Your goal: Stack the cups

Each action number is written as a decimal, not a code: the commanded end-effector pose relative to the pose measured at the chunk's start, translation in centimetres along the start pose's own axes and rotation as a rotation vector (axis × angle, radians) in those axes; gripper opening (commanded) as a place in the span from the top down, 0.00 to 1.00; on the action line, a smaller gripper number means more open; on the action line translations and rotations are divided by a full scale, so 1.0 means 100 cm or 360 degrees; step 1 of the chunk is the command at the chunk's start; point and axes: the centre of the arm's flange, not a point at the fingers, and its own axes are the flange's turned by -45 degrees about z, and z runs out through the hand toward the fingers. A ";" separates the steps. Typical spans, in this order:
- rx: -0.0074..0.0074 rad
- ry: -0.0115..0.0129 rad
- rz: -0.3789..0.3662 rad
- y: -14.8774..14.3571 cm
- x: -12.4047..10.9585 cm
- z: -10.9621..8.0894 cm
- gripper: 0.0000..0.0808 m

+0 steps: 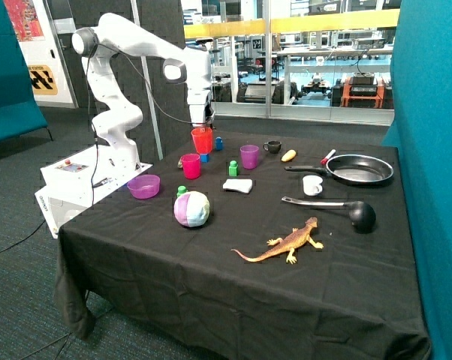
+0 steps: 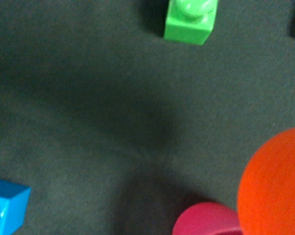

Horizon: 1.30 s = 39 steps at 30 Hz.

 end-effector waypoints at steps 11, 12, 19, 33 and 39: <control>0.00057 0.00001 -0.0034 -0.019 -0.040 0.005 1.00; 0.00057 0.00001 -0.0035 -0.019 -0.042 0.006 1.00; 0.00057 0.00001 -0.0038 -0.022 -0.055 0.012 1.00; 0.00057 0.00001 -0.0034 -0.018 -0.061 0.022 1.00; 0.00057 0.00001 -0.0033 -0.018 -0.065 0.027 1.00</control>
